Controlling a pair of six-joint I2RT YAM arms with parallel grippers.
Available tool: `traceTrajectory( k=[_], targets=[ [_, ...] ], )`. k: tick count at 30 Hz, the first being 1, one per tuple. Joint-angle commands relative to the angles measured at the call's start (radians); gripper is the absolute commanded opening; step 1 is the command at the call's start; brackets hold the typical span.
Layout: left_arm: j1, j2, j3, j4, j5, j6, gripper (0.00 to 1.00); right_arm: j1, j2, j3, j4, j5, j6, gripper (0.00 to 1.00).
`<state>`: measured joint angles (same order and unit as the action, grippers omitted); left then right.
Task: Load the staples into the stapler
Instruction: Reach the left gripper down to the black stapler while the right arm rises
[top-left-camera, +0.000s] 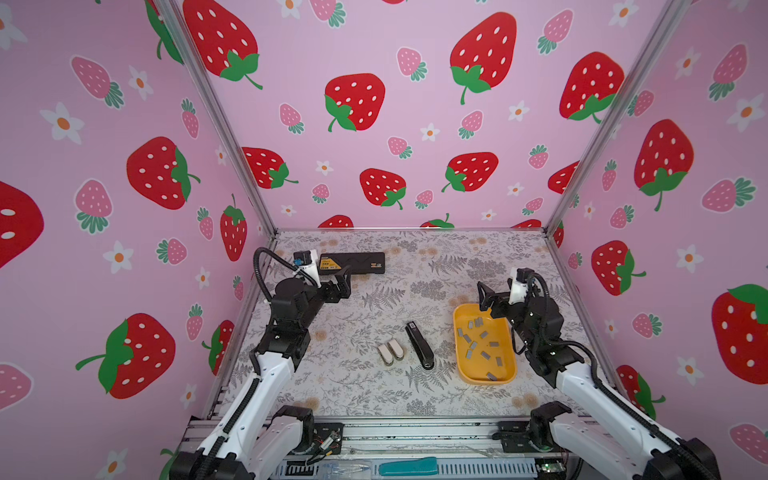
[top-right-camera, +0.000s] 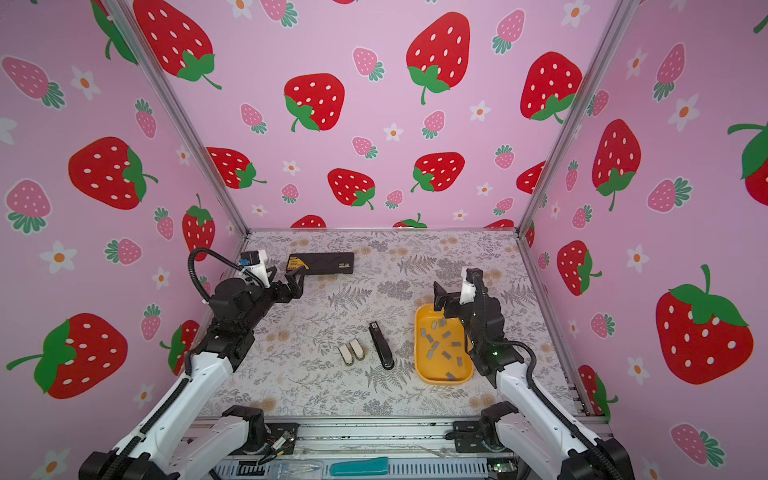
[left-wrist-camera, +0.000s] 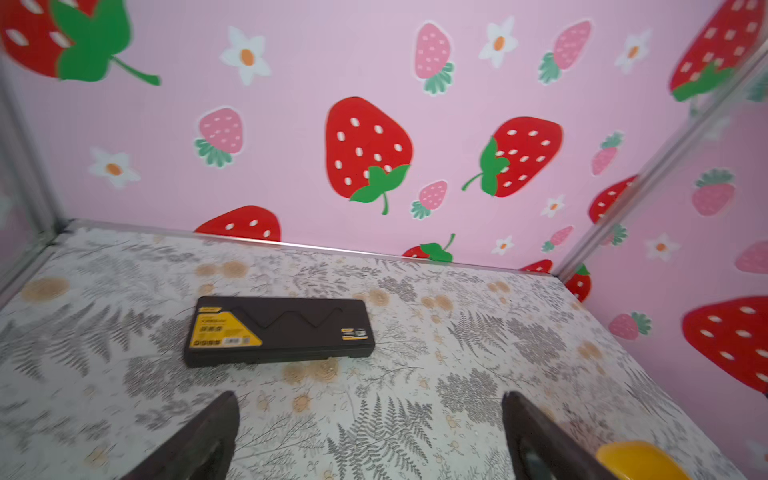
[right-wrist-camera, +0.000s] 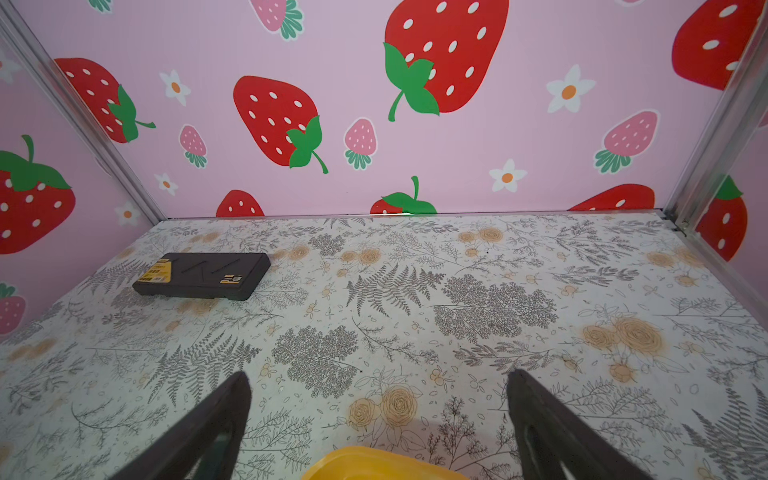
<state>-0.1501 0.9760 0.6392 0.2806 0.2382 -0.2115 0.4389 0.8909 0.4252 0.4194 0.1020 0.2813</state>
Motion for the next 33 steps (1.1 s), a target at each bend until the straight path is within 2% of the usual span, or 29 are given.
traceTrajectory(
  k=[1, 6, 8, 10, 12, 15, 21, 24, 28, 33],
  targets=[
    [-0.090, 0.082, -0.007, 0.131, 0.248, 0.213, 0.97, 0.003, -0.044, -0.061, 0.061, 0.120, -0.057, 0.98],
    [-0.294, 0.237, 0.105, -0.151, 0.291, 0.688, 0.88, 0.003, -0.174, -0.110, 0.082, 0.084, -0.049, 0.98],
    [-0.322, 0.295, 0.105, -0.161, 0.359, 0.795, 0.88, 0.003, -0.193, -0.118, 0.090, 0.068, -0.051, 0.97],
    [-0.324, 0.360, 0.125, -0.168, 0.447, 0.855, 0.88, 0.003, -0.201, -0.133, 0.102, 0.077, -0.053, 0.96],
    [-0.325, 0.418, 0.188, -0.258, 0.505, 0.917, 0.84, 0.003, -0.213, -0.141, 0.106, 0.114, -0.051, 0.96],
    [-0.330, 0.476, 0.254, -0.344, 0.509, 0.987, 0.83, 0.003, -0.227, -0.140, 0.111, 0.144, -0.059, 0.96],
    [-0.338, 0.541, 0.316, -0.482, 0.539, 1.207, 0.79, 0.003, -0.226, -0.137, 0.134, 0.206, -0.037, 0.96],
    [-0.342, 0.558, 0.360, -0.607, 0.568, 1.394, 0.73, 0.002, -0.205, -0.108, 0.139, 0.194, -0.036, 0.96],
    [-0.352, 0.577, 0.406, -0.709, 0.587, 1.483, 0.72, 0.003, -0.143, -0.040, 0.135, 0.157, -0.045, 0.97],
    [-0.438, 0.639, 0.492, -0.891, 0.555, 1.599, 0.72, 0.003, -0.092, 0.027, 0.121, 0.109, -0.069, 0.98]
  ],
)
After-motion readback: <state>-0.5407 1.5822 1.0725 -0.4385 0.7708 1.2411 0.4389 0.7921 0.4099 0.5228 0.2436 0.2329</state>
